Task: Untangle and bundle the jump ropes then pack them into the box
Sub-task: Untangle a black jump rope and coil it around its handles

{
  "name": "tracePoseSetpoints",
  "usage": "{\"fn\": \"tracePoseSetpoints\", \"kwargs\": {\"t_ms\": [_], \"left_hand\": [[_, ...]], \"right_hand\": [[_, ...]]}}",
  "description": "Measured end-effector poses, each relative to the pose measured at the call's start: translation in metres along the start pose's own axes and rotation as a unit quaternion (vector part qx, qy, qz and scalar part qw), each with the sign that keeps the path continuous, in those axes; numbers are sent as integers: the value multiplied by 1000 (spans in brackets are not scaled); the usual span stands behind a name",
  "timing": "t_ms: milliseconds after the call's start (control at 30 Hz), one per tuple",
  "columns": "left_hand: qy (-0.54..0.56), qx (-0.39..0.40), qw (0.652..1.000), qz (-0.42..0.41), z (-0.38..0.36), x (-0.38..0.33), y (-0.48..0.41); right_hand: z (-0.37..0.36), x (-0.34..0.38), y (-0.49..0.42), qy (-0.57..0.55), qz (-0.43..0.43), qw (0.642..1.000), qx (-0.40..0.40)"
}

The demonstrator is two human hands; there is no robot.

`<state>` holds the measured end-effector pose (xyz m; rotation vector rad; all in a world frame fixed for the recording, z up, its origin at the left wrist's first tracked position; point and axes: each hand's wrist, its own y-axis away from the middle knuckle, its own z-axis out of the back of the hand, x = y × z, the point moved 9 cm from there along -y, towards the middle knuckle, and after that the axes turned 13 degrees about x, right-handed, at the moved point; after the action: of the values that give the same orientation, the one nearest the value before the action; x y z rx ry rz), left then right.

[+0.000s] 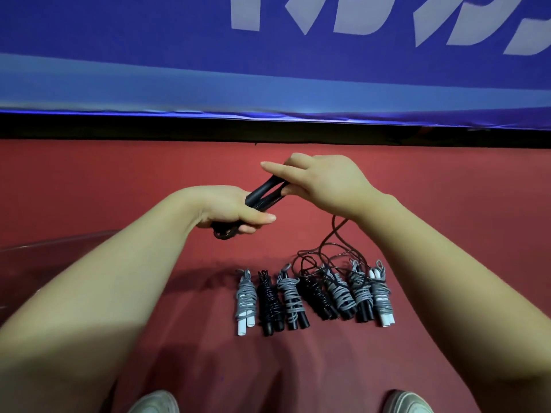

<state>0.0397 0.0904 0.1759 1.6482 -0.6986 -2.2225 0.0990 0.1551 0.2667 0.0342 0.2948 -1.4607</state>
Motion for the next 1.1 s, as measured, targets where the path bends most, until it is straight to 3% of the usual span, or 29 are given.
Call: {"fn": "tracePoseSetpoints", "kwargs": {"t_ms": [200,300,433,667,967,1100], "left_hand": [[98,61,993,28,-19,12,-4],[111,78,990,32,-24,16,-5],[111,91,989,19,-30,15,-6],[110,102,989,2,-29,11,-3],[118,16,992,-32,-18,4,-6],[63,-22,998,-15,-6,3,-3]], "right_hand": [[-11,12,3,38,70,995,63],[-20,15,1,60,61,992,89],[-23,15,-4,85,-8,995,61],[-16,17,-9,90,-14,995,29],[-21,6,-7,83,-57,994,36],[-20,6,-15,74,-46,995,43]]}}
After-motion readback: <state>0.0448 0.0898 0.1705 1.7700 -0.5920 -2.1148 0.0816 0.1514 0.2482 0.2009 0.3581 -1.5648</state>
